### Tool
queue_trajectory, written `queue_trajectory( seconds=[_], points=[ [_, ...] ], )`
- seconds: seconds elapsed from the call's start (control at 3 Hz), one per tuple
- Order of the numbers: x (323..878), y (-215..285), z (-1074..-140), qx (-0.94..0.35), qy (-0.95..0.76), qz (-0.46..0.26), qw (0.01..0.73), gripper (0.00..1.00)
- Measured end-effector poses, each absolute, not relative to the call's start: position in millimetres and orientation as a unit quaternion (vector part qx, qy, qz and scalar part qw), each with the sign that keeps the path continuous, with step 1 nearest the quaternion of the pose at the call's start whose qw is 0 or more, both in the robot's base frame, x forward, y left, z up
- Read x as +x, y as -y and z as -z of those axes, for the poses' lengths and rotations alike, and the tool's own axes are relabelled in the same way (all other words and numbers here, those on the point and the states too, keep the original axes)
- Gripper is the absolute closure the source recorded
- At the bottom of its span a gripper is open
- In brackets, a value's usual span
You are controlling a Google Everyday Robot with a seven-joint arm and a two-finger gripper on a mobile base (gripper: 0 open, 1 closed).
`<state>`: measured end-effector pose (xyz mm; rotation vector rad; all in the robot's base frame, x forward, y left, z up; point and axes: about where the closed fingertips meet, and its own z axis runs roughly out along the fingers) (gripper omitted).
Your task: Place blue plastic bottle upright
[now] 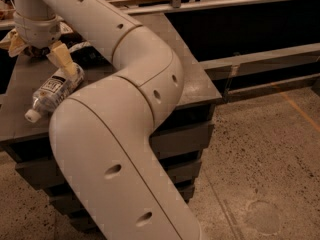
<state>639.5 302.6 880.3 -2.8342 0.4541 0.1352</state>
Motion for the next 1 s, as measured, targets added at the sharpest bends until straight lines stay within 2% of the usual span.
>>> queue_trajectory(
  seconds=[0.67,1.0],
  points=[
    [623.3,-282.2,-876.0,-0.975,-0.183,-0.053,0.115,0.0],
    [625.9,-290.5,-871.1,-0.975,-0.178,-0.055,0.122,0.0]
  ],
)
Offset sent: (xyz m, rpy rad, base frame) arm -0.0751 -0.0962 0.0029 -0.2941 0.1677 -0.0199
